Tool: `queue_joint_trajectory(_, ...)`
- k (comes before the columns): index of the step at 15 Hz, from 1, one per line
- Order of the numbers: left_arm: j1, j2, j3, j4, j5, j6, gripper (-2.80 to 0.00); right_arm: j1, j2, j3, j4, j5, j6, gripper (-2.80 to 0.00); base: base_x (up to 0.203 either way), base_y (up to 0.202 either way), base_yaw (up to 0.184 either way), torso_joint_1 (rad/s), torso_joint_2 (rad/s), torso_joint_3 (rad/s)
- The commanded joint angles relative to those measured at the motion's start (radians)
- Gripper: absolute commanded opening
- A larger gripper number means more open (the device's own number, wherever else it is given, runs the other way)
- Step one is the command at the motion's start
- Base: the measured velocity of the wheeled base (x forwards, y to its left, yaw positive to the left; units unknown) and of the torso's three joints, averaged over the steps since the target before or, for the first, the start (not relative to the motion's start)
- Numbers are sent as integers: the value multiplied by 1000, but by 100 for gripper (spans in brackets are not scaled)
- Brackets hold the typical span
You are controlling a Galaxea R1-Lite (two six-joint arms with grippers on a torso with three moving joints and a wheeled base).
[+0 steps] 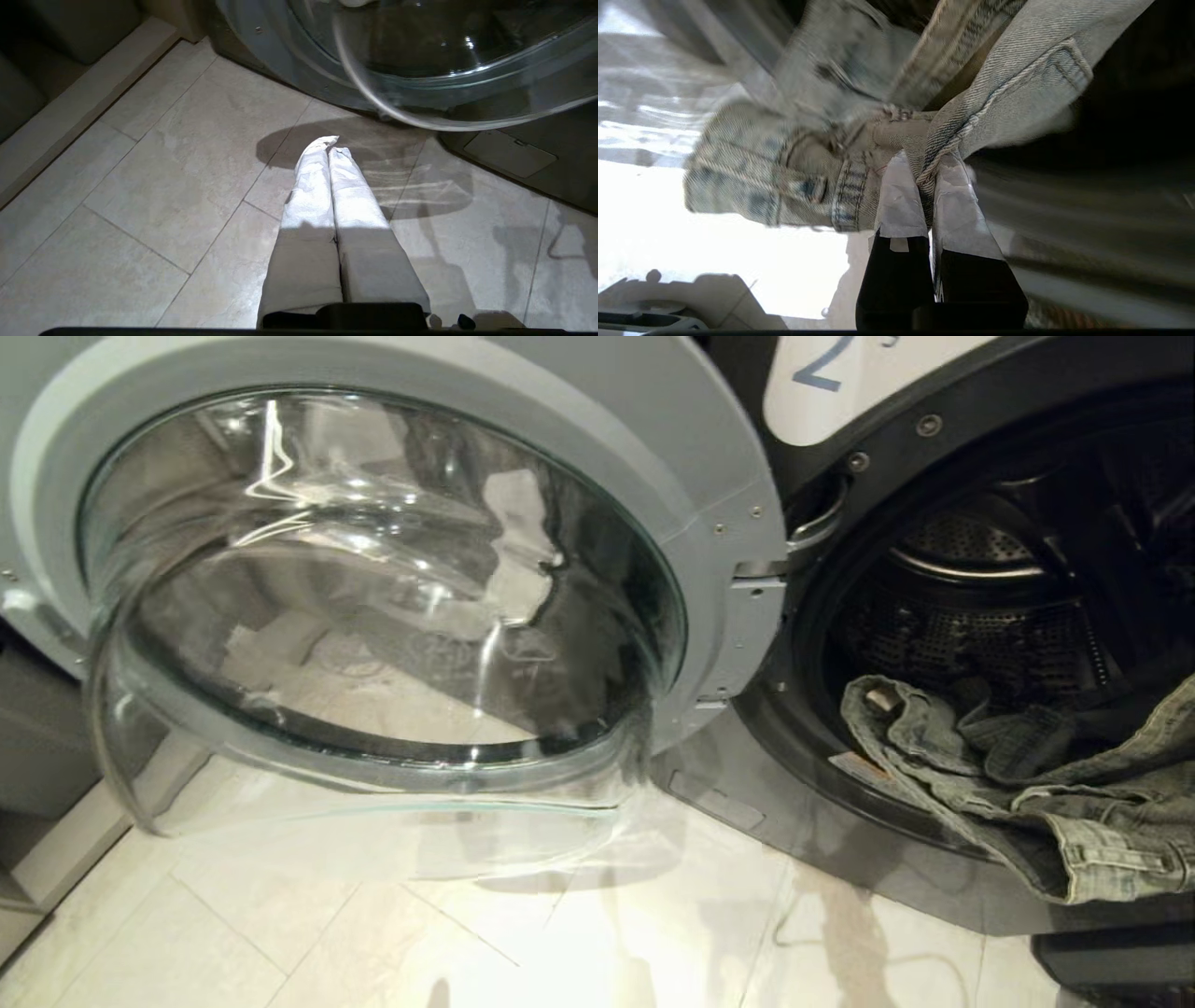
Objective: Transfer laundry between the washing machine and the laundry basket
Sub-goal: Pick a cloth and place it into the basket
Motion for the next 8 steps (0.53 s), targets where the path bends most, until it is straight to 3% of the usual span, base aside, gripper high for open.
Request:
queue_joint_trajectory(1,1,0,40,-1,0,0,-280,0,0,0,-1,-2,-2,-280,5,12,-155,2,7,-1)
queue_joint_trajectory(8,1,1,40,-1,-1,2,-280,0,-1,0,0,-3,-2,-280,2,9,-171,4,2,3)
